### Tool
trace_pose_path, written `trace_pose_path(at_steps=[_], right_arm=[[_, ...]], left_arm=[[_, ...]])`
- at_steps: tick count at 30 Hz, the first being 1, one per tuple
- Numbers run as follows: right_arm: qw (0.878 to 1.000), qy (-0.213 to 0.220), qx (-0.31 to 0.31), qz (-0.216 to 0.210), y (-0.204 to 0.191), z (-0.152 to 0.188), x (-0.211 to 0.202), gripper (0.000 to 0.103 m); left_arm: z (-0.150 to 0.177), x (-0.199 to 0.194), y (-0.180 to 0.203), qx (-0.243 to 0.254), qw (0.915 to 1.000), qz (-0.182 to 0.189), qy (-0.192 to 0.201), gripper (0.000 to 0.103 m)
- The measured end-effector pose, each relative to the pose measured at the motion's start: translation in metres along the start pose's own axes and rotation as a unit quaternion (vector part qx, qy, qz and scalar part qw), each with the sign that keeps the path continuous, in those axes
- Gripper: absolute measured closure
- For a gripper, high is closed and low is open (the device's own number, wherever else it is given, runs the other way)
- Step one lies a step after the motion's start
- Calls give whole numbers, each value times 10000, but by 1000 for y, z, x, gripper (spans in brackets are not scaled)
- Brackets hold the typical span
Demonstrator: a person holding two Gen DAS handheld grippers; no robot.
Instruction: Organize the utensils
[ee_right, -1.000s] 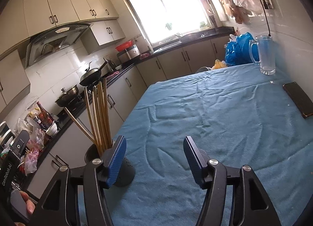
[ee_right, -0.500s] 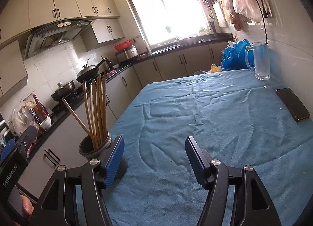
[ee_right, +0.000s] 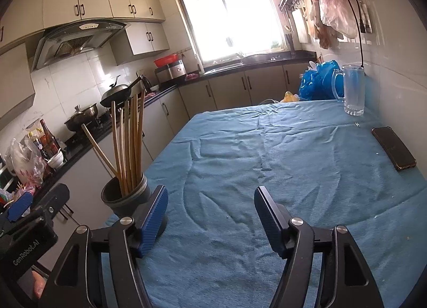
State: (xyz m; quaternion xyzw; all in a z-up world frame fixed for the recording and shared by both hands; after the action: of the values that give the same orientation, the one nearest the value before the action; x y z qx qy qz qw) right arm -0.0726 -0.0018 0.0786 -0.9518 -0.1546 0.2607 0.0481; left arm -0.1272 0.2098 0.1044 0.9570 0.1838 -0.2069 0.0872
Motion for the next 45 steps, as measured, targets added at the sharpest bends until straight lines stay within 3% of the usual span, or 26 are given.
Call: trace_pose_path(at_steps=[21, 45], right_arm=[[9977, 217, -512, 400, -9, -1, -3, 26], [9970, 143, -624, 431, -11, 4, 4, 25]], left_arm=[[13, 17, -5, -45, 9993, 73, -359, 0], [20, 26, -6, -68, 9985, 167, -523, 0]])
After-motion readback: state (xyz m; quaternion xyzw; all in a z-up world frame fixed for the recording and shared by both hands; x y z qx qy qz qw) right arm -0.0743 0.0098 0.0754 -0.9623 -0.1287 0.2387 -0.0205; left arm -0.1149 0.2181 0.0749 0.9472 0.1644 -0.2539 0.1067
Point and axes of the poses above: each gripper's, at about its wrist camera, not at the fingertips, and x roughly the way its jaws point, y to its right, z to its underside, the point moved 9 cm from there along x, roughly the way its jaws point, and after that the axes turned 9 degrees about -x, right-handed, at the moved point
